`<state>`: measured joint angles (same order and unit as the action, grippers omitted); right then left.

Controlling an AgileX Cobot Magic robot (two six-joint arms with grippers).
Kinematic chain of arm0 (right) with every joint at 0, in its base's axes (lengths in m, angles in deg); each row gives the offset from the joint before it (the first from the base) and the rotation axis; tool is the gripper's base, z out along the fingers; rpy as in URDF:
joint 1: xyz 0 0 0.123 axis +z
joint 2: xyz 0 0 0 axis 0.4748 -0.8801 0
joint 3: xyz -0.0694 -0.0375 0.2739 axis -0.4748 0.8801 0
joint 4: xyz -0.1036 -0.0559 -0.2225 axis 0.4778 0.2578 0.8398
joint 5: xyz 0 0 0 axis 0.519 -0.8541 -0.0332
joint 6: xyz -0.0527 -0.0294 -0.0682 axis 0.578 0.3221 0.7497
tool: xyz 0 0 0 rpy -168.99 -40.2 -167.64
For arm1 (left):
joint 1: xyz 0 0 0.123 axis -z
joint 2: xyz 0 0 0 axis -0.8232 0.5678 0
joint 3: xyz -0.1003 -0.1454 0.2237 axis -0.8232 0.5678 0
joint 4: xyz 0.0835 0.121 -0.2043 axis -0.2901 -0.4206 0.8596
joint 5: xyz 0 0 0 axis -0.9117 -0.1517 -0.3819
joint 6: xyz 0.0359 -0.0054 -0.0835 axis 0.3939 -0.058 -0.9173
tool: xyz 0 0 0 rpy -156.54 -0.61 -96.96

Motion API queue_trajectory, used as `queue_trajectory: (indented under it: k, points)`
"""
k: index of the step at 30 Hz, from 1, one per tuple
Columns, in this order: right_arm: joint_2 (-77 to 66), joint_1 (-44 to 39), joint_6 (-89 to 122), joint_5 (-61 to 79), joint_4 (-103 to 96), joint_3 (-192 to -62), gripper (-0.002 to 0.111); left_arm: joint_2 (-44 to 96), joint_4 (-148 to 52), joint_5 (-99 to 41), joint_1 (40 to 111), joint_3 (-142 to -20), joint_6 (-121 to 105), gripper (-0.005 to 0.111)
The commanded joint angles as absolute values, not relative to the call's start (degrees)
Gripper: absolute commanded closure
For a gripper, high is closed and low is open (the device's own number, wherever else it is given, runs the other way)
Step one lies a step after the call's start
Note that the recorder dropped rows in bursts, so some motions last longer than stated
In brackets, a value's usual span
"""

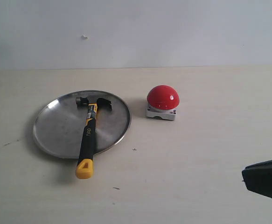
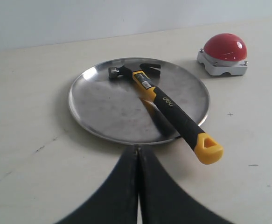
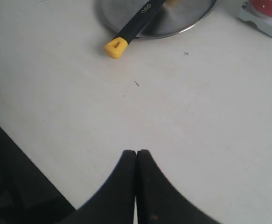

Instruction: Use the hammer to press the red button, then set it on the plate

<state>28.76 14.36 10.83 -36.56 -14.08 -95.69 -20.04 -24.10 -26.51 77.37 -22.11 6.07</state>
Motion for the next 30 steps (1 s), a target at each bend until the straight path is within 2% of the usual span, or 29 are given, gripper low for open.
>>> queue_trajectory:
  k: [1,5,7,10,13,15,24,30]
  points:
    - [29.81,14.31,10.78,-36.48,-13.65,-95.50,0.108,-20.49,-23.93,-26.70,77.27,-21.93,5.97,0.107]
    - [30.64,13.92,14.29,-33.77,-11.19,-95.50,0.108,-20.49,-23.93,-26.70,77.27,-21.93,5.97,0.107]
    - [33.47,9.71,17.80,-26.21,-11.08,-94.72,0.108,-20.49,-23.93,-26.70,77.27,-21.93,5.97,0.107]
    - [42.36,-7.05,17.70,-13.27,-13.27,-91.99,0.108,-20.49,-23.93,-26.70,77.27,-21.93,5.97,0.107]
    - [51.18,-20.18,18.11,-10.73,-13.47,-90.15,0.108,-20.49,-23.93,-26.70,77.27,-21.93,5.97,0.107]
    - [54.19,-22.38,18.56,-10.51,-13.47,-90.15,0.108,-20.49,-23.93,-26.70,77.27,-21.93,5.97,0.107]
    - [57.46,-22.72,18.93,-12.10,-12.36,-90.15,0.108,-20.49,-23.93,-26.58,77.27,-21.93,5.97,0.107]
    - [65.48,-27.20,18.34,-12.41,-8.95,-86.50,0.108,-20.49,-23.93,-26.58,77.27,-21.93,5.97,0.107]
